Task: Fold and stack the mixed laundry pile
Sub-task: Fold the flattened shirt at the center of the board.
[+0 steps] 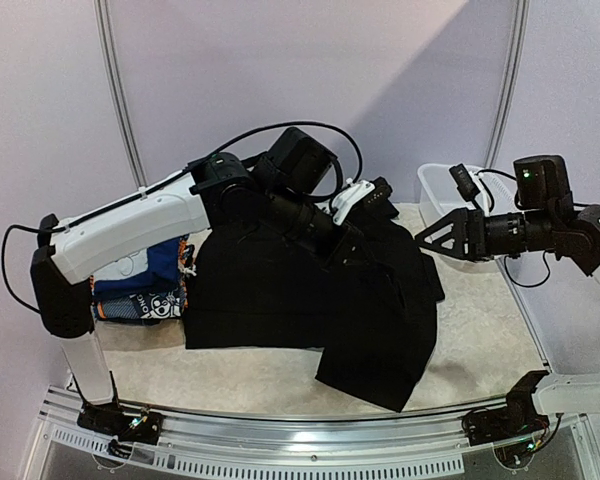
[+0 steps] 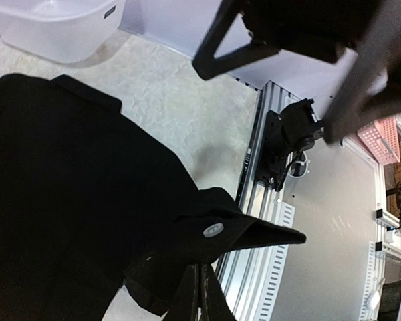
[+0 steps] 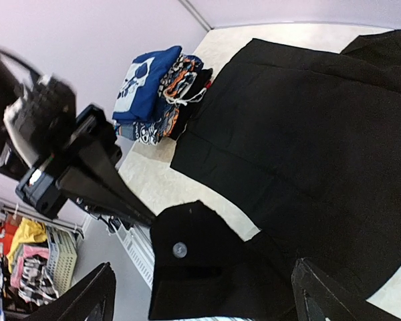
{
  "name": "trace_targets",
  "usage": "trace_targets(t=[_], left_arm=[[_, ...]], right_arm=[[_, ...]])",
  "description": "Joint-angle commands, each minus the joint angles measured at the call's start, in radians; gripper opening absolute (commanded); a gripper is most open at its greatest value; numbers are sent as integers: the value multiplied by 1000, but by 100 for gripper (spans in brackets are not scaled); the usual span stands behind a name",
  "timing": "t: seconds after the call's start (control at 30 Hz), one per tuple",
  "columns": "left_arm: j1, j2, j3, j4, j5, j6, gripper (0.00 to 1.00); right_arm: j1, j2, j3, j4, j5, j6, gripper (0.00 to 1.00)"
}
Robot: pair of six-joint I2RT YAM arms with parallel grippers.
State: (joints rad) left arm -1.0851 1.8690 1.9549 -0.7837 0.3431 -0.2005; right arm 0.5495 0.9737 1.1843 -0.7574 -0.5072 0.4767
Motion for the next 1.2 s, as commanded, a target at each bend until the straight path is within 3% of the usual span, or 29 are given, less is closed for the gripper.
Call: trace_targets(t=[0.0,0.3,0.83,1.03,1.17], left_arm=[[34,27,47,-61,-11,-39,0],[71,53,57,-87,24,-62,0],[119,106,119,-118,69,-110,0],[120,113,122,-117,78,-111,0],[123,113,119,-115,79,-111,0]], right_arm=[[42,-22,-72,132,3,-56,93],[125,-27,-162,206,16,-176,94],[315,13,-213,232,303,-385,93],[324,72,-212,270,372,-408,84],[326,100,-205,274,364,-435,67]])
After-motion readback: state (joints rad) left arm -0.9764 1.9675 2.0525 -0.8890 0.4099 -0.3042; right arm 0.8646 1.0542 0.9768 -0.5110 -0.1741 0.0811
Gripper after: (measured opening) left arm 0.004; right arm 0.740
